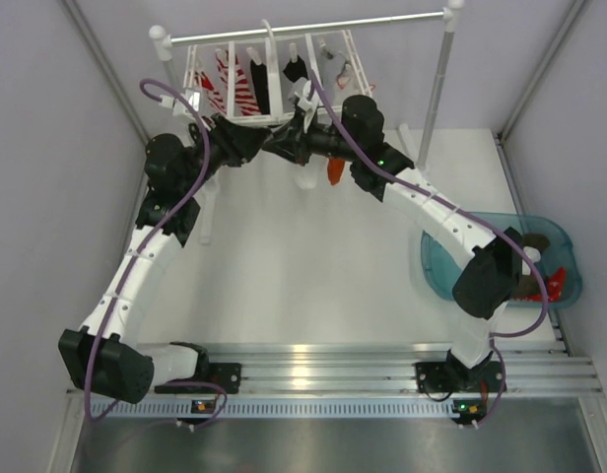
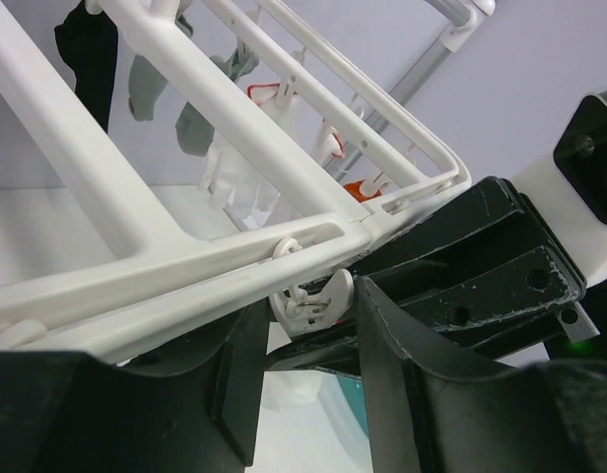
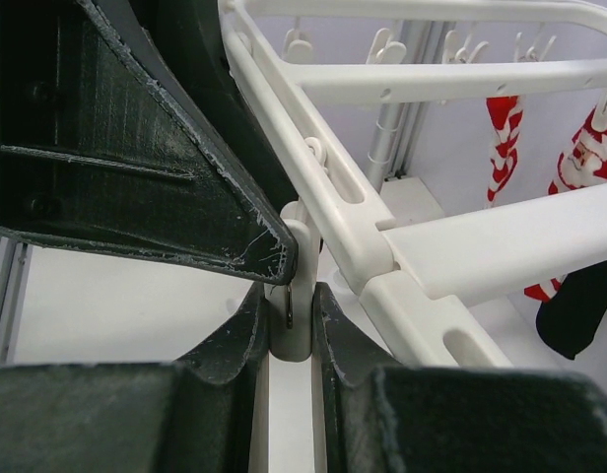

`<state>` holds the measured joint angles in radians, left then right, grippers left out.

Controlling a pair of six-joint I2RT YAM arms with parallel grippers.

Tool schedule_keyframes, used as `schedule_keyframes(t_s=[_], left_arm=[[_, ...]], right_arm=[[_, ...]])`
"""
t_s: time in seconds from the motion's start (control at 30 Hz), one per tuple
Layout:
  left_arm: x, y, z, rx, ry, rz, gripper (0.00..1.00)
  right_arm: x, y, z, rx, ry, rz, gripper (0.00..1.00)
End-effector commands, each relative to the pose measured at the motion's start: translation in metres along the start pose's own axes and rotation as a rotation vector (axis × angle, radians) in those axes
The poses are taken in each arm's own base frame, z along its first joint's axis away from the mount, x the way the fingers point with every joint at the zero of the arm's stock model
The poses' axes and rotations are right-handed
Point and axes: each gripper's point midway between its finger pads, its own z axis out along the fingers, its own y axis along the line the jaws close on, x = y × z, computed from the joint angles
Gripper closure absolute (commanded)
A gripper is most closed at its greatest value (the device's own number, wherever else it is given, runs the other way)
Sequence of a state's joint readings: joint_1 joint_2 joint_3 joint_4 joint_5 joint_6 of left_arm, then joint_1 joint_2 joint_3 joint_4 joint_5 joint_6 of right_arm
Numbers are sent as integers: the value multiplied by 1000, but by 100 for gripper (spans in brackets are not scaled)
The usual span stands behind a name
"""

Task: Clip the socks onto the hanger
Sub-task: Open the clamp at the hanger.

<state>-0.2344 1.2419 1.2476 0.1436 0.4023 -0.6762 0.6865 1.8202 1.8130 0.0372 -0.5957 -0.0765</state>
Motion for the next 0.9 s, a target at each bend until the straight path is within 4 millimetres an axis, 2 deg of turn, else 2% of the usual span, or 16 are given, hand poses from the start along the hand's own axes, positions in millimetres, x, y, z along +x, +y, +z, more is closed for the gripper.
schedule_keyframes(t_s=[0.0,0.57,0.73,0.77,0.83,0.87], left_arm=[[-24,-19,2,61,-83,24,56],[-26,-16,6,40,-79,1,54],[-26,-14,6,32,-80,-1,72],[-26,-14,6,33,-79,-1,80],[-24,-13,7,34,-75,1,88],[-24,-13,6,35,-74,6,97]], right_arm=[[-39,15,-6,-24,-84,-79,100],[-28,19,-2,1,-39,-169,100],[-27,19,-3,2,-34,-176,100],[-26,19,-3,2,-32,-174,100],[-26,19,-3,1,-29,-172,100],[-23,19,-4,1,-19,-166,95]])
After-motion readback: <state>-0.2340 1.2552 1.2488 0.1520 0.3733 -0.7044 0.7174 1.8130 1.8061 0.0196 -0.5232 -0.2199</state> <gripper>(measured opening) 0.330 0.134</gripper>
